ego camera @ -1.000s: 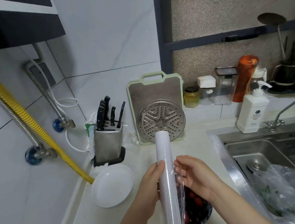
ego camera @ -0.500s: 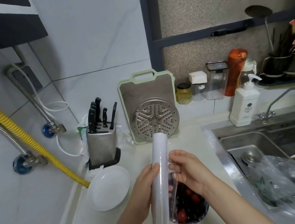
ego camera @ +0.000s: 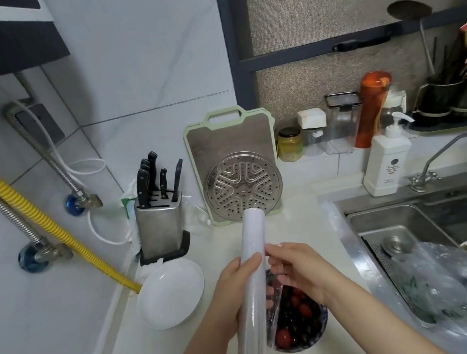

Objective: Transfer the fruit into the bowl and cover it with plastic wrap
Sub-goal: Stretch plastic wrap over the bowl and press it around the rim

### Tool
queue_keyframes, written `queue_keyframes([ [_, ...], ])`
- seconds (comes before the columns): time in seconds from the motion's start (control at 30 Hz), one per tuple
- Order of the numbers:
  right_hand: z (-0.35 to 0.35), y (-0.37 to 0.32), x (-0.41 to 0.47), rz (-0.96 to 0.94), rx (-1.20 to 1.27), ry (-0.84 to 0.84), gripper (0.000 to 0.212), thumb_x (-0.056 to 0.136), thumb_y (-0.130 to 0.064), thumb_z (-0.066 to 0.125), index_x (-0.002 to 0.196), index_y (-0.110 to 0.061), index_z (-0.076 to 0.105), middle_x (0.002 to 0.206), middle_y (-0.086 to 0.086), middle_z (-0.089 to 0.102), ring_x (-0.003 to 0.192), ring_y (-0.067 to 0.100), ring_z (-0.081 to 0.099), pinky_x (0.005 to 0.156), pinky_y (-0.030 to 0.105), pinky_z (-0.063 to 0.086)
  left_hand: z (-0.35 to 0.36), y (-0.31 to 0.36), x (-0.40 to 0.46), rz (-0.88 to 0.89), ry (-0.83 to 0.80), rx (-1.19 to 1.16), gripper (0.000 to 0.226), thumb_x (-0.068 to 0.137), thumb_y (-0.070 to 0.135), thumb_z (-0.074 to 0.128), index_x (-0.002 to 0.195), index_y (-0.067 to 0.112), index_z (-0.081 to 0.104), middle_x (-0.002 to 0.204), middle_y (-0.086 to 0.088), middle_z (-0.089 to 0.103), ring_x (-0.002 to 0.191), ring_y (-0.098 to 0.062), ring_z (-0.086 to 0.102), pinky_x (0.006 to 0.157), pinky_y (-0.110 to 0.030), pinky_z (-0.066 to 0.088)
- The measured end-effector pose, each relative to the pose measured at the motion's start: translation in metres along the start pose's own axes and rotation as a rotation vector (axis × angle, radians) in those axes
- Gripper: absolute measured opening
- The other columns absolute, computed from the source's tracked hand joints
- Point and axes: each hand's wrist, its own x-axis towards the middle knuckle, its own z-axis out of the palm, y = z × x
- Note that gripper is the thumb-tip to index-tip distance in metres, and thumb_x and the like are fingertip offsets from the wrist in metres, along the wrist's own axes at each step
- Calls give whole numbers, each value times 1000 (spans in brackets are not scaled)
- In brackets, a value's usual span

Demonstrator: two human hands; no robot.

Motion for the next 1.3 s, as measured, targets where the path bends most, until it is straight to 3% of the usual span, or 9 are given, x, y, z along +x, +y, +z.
queue_keyframes([
  [0.1, -5, 4, 0, -5, 41, 6, 11, 89, -24, 61, 81, -16, 61, 73, 2, 60, 70, 17, 60, 64, 29, 53, 7, -2, 2, 23, 32, 7, 44, 85, 37, 67, 112, 4, 56, 76, -13, 62, 61, -24, 59, 56, -32, 51],
  [0.17, -3, 7, -2, -33, 50, 33, 14, 94, -23, 53, 84, -15, 57, 64, 2, 56, 60, 17, 58, 56, 30, 53, 13, -4, 2, 26, 70, 7, 39, 87, 35, 65, 110, 6, 55, 75, -9, 64, 60, -21, 61, 54, -30, 53],
  [0.37, -1, 18, -3, -84, -99, 170, 20, 98, -27, 40, 89, -11, 50, 52, 2, 51, 38, 13, 47, 37, 21, 32, 34, -14, 8, -36, 108, -48, 42, 92, 37, 55, 108, -1, 53, 73, -15, 60, 58, -23, 60, 53, -27, 51],
  [0.53, -16, 15, -8, 68, -51, 100, 49, 95, -49, 40, 77, -8, 60, 51, 2, 57, 44, 15, 54, 46, 23, 43, 42, -21, 7, -109, 75, -121, 39, 93, 36, 47, 91, 1, 63, 66, -12, 59, 54, -21, 59, 50, -25, 49],
  [0.67, -34, 17, -15, 89, -53, -35, 21, 89, -29, 57, 82, -12, 65, 71, 4, 66, 62, 15, 61, 57, 25, 51, 43, -28, 10, -117, 75, -149, 43, 92, 38, 47, 96, 1, 68, 74, -12, 66, 60, -21, 62, 59, -29, 50],
  [0.83, -37, 36, -14, -57, -101, 124, 18, 94, -20, 47, 82, -11, 57, 65, -1, 55, 50, 8, 53, 44, 19, 47, 50, -40, 12, -116, 194, -55, 44, 88, 39, 48, 105, 6, 71, 96, -17, 73, 82, -29, 68, 74, -36, 53],
  [0.97, -44, 53, -10, -152, -221, 225, 25, 96, -22, 43, 74, -15, 51, 61, -2, 49, 50, 12, 44, 39, 20, 37, 59, -51, 9, -135, 213, -105, 45, 86, 35, 53, 109, 0, 68, 96, -24, 71, 76, -31, 68, 66, -34, 55],
  [1.23, -68, 79, 3, -183, -310, 329, 28, 97, -23, 41, 72, -13, 48, 61, 1, 46, 58, 14, 41, 56, 27, 35, 64, -71, 11, -76, 336, 4, 42, 84, 32, 67, 113, 2, 61, 86, -12, 72, 66, -18, 71, 52, -24, 53],
  [1.3, -74, 81, 7, -181, -355, 343, 28, 97, -23, 41, 74, -10, 50, 63, 1, 48, 59, 14, 42, 56, 26, 35, 63, -75, 13, -122, 345, 15, 53, 78, 41, 72, 117, 9, 58, 96, -11, 71, 75, -20, 72, 58, -29, 57],
])
